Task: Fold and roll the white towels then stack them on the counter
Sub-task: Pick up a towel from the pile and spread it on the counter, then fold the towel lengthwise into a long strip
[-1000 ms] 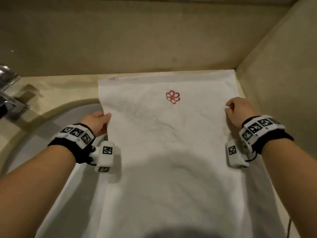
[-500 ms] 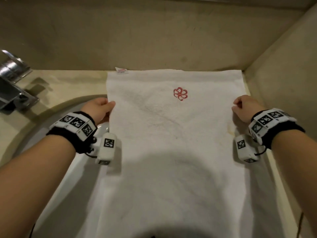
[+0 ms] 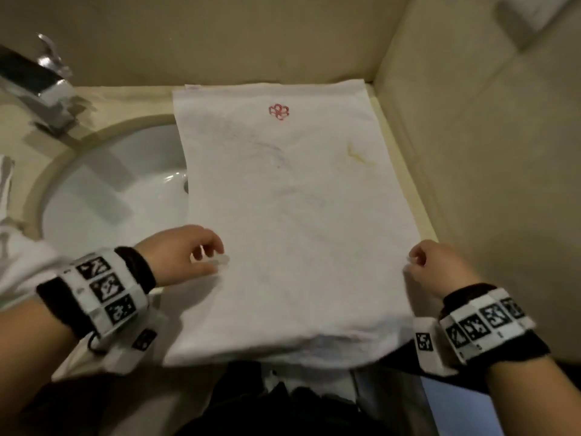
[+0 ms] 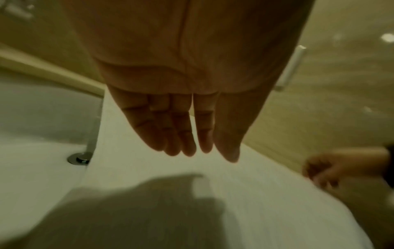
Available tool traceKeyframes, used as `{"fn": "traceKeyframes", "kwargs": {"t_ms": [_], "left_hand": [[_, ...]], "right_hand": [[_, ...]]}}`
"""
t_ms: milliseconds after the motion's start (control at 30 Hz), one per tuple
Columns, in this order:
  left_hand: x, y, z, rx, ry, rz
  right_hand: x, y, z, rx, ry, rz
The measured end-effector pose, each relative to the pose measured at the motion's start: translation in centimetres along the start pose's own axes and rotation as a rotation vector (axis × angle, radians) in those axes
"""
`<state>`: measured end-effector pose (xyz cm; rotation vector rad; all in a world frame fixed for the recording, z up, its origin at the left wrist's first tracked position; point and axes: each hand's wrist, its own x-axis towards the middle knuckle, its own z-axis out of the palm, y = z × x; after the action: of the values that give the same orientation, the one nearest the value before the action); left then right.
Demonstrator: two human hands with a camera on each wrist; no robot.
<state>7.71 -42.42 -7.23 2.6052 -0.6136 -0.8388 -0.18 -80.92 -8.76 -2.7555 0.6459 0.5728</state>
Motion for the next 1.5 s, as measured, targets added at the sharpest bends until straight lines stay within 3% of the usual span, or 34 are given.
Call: {"fn": "traceKeyframes", "kwargs": {"t_ms": [100, 300, 433, 567, 733, 900, 1067, 1200, 1267, 1367, 1500], "left_hand": [[-3.6, 0.4, 3.8, 0.244, -0.043, 0.048], [-5.4, 0.9, 7.4, 0.187, 0.146, 0.063], [-6.3, 0.4, 7.9, 0.293, 0.09, 0.115], [-7.0, -0.6, 7.5, 0.381, 0.055, 0.161], [-5.1, -0.2, 6.5, 0.428, -0.032, 0.336], [-2.4, 0.3, 5.0, 0.247, -0.142, 0.287], [0.4, 1.5, 3.1, 0.036, -0.183, 0.297], [1.1, 0.6, 2.4, -0.074, -0.247, 0.356], [1.0, -0.3, 2.2, 0.008, -0.311, 0.401], [1.0, -1.2, 2.2, 0.315, -0.326, 0.5], [1.2, -1.5, 2.2, 0.418, -0.288, 0.559]], "right_hand": [[-1.9, 2.2, 2.6, -0.051, 0.0, 0.077], [-0.8, 3.5, 3.0, -0.034, 0.099, 0.042], [-1.0, 3.6, 2.4, -0.005, 0.116, 0.071], [-4.7, 0.6, 3.0, 0.101, 0.211, -0.081], [-11.1, -7.7, 6.1, 0.308, -0.055, -0.413], [-14.2, -15.4, 9.3, 0.486, -0.285, -0.42], [-14.3, -19.7, 11.8, 0.36, -0.05, -0.211], [-14.8, -22.1, 13.6, 0.121, 0.129, -0.119], [-14.6, -22.7, 13.8, 0.054, 0.191, -0.096], [-14.4, -22.6, 13.4, 0.056, 0.193, -0.079], [-15.5, -20.7, 12.5, 0.043, 0.217, -0.008]]}}
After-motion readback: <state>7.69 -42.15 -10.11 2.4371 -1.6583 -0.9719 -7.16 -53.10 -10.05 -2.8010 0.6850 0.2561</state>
